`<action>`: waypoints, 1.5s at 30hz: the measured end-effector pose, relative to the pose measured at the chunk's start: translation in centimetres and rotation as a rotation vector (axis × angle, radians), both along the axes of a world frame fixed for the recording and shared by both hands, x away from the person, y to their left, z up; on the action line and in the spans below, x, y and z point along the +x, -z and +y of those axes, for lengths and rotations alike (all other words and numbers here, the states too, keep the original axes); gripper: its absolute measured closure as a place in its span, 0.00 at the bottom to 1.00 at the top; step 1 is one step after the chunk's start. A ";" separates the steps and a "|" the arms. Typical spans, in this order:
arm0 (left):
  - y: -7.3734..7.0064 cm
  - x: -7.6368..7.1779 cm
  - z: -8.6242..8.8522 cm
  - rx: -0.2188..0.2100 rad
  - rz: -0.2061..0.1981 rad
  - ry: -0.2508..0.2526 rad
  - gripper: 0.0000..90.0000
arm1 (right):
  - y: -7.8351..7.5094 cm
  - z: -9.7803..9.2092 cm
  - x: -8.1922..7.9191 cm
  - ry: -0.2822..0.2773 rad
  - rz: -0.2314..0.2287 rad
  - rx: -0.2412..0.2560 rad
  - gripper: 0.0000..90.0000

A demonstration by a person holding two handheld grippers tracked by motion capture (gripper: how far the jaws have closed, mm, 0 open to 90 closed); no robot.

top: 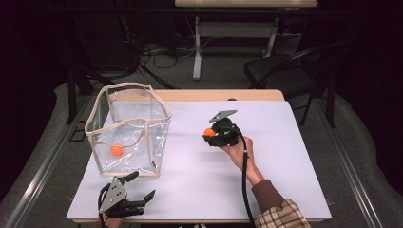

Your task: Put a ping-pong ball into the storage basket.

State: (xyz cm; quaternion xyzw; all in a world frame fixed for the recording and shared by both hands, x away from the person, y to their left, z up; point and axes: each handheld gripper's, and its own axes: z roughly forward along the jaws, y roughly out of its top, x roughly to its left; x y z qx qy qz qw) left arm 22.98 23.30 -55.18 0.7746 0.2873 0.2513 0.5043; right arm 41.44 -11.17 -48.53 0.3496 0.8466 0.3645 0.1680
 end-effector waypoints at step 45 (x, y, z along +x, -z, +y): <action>0.0 0.0 0.0 0.000 0.000 0.001 0.18 | -3.5 3.4 0.1 -0.079 -0.039 0.014 0.56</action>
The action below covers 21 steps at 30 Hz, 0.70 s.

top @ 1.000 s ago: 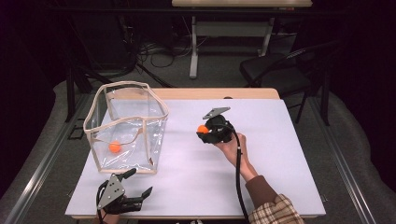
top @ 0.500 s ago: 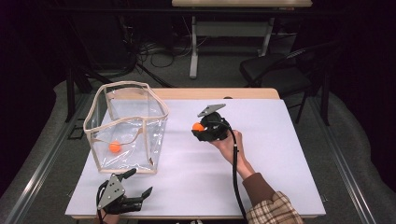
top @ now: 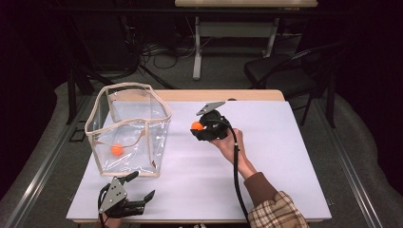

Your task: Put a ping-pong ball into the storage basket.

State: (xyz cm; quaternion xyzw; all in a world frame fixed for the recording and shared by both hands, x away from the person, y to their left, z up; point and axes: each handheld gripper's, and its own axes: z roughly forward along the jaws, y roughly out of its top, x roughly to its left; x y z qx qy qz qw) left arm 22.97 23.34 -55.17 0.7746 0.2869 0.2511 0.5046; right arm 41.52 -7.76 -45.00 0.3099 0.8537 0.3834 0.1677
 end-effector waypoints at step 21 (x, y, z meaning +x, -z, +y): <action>0.0 0.0 0.0 0.000 0.001 -0.001 0.18 | -1.8 1.0 0.3 -0.013 -0.022 -0.001 0.56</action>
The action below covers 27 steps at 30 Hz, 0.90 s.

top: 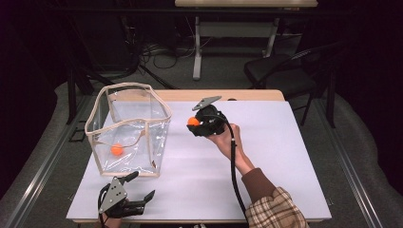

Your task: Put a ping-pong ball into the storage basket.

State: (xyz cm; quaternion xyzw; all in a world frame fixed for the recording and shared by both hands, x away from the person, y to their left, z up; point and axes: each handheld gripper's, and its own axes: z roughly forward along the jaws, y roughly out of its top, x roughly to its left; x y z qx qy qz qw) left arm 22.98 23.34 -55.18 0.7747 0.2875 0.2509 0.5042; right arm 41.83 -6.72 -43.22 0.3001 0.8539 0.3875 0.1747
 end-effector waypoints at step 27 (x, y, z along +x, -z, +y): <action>0.0 0.0 0.0 -0.001 -0.001 0.001 0.18 | -3.1 1.2 0.6 -0.022 -0.027 0.012 0.57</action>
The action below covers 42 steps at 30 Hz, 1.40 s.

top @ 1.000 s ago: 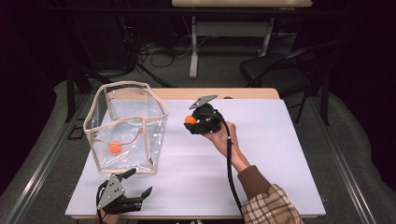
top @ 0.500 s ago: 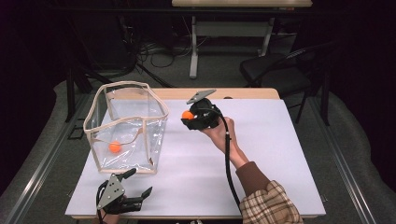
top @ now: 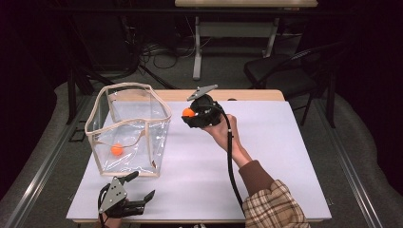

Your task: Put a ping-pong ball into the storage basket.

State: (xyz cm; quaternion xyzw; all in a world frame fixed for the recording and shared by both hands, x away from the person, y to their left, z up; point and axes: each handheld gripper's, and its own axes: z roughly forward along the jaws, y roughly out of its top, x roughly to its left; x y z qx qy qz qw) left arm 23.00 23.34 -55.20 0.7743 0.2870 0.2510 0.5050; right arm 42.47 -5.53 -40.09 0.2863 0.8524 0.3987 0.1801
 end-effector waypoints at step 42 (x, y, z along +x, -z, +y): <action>0.0 0.0 0.0 -0.003 0.000 0.004 0.18 | -4.2 3.6 0.8 -0.063 -0.048 0.018 0.57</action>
